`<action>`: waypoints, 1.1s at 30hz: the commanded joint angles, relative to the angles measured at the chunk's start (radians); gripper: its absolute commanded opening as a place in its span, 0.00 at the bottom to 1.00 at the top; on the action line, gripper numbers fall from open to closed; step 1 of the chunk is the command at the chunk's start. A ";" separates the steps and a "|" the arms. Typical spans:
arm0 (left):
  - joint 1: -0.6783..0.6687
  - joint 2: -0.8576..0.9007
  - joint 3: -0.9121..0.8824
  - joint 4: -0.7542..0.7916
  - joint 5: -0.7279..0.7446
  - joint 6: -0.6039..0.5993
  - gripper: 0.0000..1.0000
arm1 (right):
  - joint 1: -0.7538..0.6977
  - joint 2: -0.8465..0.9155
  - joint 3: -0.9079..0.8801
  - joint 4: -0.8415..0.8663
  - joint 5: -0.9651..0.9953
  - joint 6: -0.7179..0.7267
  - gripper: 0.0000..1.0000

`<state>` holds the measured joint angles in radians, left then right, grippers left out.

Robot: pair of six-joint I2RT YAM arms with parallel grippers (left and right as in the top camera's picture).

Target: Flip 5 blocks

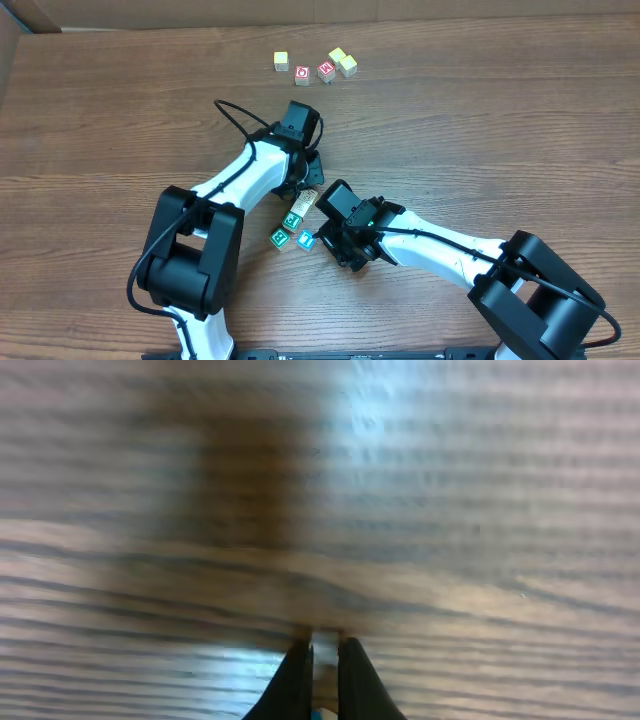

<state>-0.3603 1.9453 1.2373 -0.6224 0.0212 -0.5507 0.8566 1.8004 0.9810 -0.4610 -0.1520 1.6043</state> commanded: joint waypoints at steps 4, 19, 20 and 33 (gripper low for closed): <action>0.083 -0.020 0.163 -0.094 -0.014 -0.003 0.04 | -0.066 -0.018 0.075 -0.046 0.019 -0.370 0.04; 0.383 -0.051 0.370 -0.530 0.093 0.143 0.04 | -0.064 -0.016 0.393 -0.280 -0.009 -1.045 0.04; 0.404 -0.051 0.370 -0.530 0.132 0.156 0.04 | -0.045 -0.011 0.393 -0.259 -0.005 -1.066 0.04; 0.503 -0.051 0.366 -0.578 0.185 0.251 0.04 | 0.270 0.164 0.393 -0.037 0.179 -1.303 0.04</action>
<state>0.1600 1.9152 1.5913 -1.1961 0.2127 -0.3321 1.0828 1.9236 1.3575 -0.5125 -0.0578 0.3977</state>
